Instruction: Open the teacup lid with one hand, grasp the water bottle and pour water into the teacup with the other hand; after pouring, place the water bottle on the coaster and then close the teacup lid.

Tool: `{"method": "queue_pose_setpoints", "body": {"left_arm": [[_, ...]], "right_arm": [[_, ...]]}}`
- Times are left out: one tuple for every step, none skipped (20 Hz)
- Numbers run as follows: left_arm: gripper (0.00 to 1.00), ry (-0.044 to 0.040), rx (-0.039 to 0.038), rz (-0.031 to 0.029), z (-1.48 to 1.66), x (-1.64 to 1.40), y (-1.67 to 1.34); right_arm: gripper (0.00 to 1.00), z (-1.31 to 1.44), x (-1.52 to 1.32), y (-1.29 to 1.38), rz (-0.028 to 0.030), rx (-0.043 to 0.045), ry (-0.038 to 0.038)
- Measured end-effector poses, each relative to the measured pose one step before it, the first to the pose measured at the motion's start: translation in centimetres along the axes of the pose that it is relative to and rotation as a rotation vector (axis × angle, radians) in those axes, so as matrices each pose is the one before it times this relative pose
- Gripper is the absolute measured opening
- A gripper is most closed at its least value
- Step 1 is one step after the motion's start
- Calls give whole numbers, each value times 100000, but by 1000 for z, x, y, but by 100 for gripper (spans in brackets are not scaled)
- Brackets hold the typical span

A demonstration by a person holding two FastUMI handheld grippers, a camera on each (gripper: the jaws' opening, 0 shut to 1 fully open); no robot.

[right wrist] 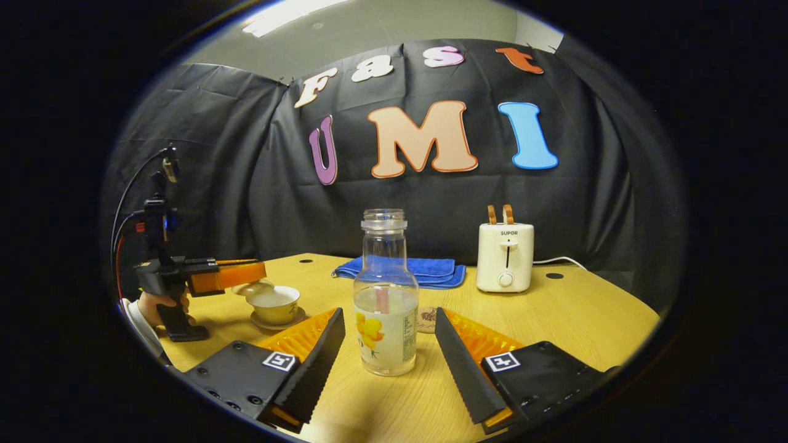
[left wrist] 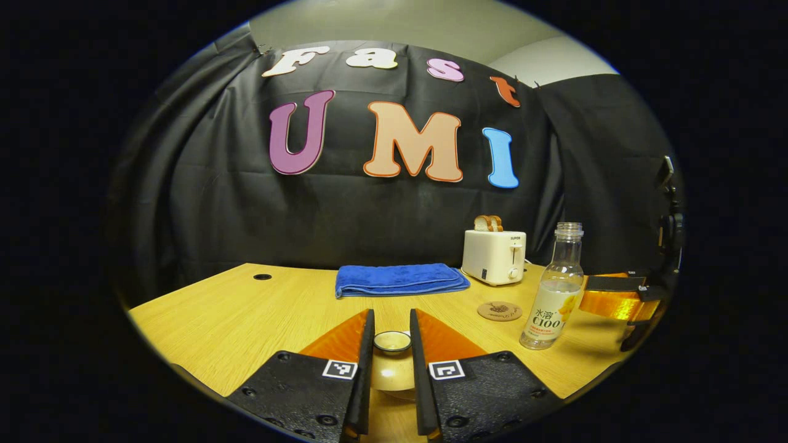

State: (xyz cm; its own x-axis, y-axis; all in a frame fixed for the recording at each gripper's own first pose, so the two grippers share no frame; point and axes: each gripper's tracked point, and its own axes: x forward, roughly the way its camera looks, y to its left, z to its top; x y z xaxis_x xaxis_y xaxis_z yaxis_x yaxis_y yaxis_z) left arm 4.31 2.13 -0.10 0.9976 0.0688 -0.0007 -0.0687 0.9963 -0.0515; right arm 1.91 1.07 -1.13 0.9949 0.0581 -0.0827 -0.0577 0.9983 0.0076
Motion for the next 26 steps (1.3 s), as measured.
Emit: {"method": "queue_pose_setpoints", "body": {"left_arm": [[28, -192, -387, 345, 94, -169, 273], [28, 133, -136, 235, -92, -197, 256], [28, -88, 284, 406, 61, -247, 272], [28, 13, 747, 679, 68, -236, 364], [28, -14, 791, 910, -55, -184, 575], [28, 144, 332, 375, -6, -262, 303], [28, -200, 57, 265, 97, -243, 267], [28, 62, -41, 352, 31, -207, 317], [28, -46, -84, 553, 6, -196, 385], [28, -30, -275, 491, 83, -210, 412], [28, -55, -521, 725, -95, -146, 387], [28, 100, -568, 377, 36, -130, 275], [28, -139, -427, 462, 53, -159, 306], [28, 49, -12, 611, 60, -97, 360], [28, 46, 690, 670, -87, -100, 330], [28, -105, 1013, 697, 10, -106, 362], [28, 232, 748, 63, -9, -148, 258], [28, -59, 249, -173, 49, -125, 87], [28, -269, 266, -131, 28, -68, 36], [28, 280, 162, 4, -49, -38, 30], [28, -152, 65, -72, 59, -11, 80], [28, 108, 18, 70, -27, -47, -4], [28, 75, 89, 16, -13, -20, 32], [28, -104, -3, -185, 81, 49, 6], [28, 97, 41, -79, -127, -64, -22], [28, 27, -2, -77, 42, -4, -14]], "right_arm": [[95, -222, 282, 67, 51, -15, 1418], [95, -32, 385, -34, -99, -38, 1289], [95, -240, 213, 87, 14, -84, 1367], [95, -179, 274, 88, 276, -136, 1275], [92, -252, 390, 45, 294, -223, 1456], [95, -153, 359, 96, 115, -301, 1444], [95, -250, 438, 157, -11, -346, 1723], [95, -167, 420, 65, -197, -169, 1769], [95, -458, 245, -16, -317, 37, 2057], [95, -207, 284, 76, -324, 98, 1943], [95, -177, 364, 46, -547, -16, 1309], [93, 48, 236, 76, -389, -7, 523], [92, -114, 161, 46, -442, -64, 461], [95, -6, 247, -80, -571, 59, 183], [95, 19, 229, -85, -300, 65, 327], [95, -1, 157, -44, -319, 23, 688], [92, -295, 104, -167, -469, 189, 914], [95, -72, 77, 76, -324, -102, 680], [95, -49, 163, -9, -472, -168, 723], [92, -101, -181, 114, 386, 56, 883], [86, 22, 165, -1, -809, -566, -465], [81, 55, -47, -82, -848, -526, 18], [81, 25, 9, -118, -917, -651, -385], [81, -15, -81, -86, -852, -505, -135], [79, 13, -97, -146, -1107, -494, -50], [80, 121, -181, -84, -648, -856, -364]]}}
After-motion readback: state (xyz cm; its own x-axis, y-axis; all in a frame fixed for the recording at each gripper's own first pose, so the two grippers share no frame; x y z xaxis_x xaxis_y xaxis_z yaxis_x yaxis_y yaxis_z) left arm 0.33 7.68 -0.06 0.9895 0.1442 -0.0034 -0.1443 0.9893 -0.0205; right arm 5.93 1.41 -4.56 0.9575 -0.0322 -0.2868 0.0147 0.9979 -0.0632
